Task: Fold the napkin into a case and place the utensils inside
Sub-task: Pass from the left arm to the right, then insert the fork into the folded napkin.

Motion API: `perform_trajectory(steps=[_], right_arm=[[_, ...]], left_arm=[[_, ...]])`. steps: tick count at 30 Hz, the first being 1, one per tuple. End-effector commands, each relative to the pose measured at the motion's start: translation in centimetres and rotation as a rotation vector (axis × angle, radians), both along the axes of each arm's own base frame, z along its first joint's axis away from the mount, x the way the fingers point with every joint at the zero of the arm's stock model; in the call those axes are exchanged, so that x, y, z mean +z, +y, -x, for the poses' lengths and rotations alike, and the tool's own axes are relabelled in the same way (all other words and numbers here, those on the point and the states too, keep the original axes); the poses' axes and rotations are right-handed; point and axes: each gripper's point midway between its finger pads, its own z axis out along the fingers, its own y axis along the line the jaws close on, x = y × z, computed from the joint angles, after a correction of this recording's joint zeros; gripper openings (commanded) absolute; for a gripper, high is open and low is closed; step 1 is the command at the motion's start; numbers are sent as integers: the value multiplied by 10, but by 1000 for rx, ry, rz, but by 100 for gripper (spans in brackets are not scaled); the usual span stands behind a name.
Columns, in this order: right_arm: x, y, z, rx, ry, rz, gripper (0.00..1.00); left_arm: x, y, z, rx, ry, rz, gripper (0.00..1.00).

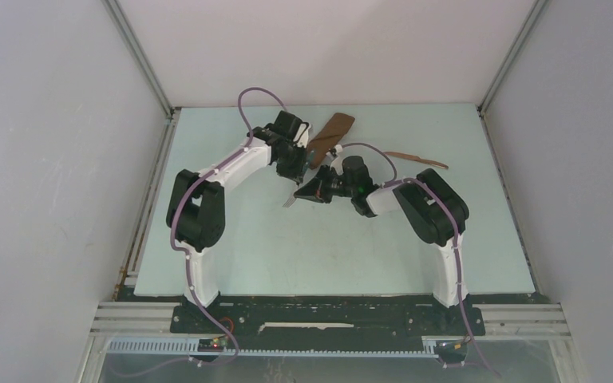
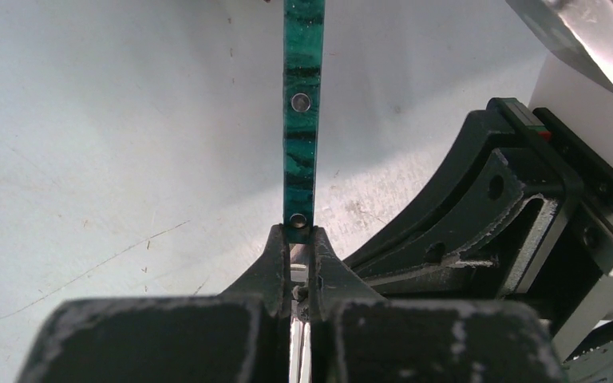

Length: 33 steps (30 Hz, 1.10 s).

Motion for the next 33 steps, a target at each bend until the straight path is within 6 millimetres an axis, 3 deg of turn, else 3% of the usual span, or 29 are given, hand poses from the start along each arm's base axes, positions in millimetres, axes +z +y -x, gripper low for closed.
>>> perform_trajectory(steps=[1, 6, 7, 13, 17, 19, 22, 27, 33], right_arm=[[3, 8, -6, -12, -8, -27, 0], [9, 8, -6, 4, 50, -117, 0], [11, 7, -7, 5, 57, -124, 0], [23, -9, -15, -6, 148, -157, 0], [25, -23, -23, -4, 209, -151, 0], [24, -27, -26, -6, 234, -148, 0], [25, -33, -30, -10, 240, -139, 0], [27, -30, -33, 53, 174, -119, 0], [6, -42, -42, 94, 120, -50, 0]], left_arm=[[39, -8, -13, 33, -79, 54, 0], [48, -9, -17, 43, -98, 59, 1], [51, -7, -19, 56, -108, 56, 11], [83, 3, -36, 125, -195, 113, 38], [106, 19, -57, 230, -252, 232, 45], [109, 16, -69, 254, -243, 356, 46], [101, 6, -86, 261, -166, 495, 41], [81, -12, -114, 255, -116, 554, 37], [54, -19, -140, 264, -86, 568, 35]])
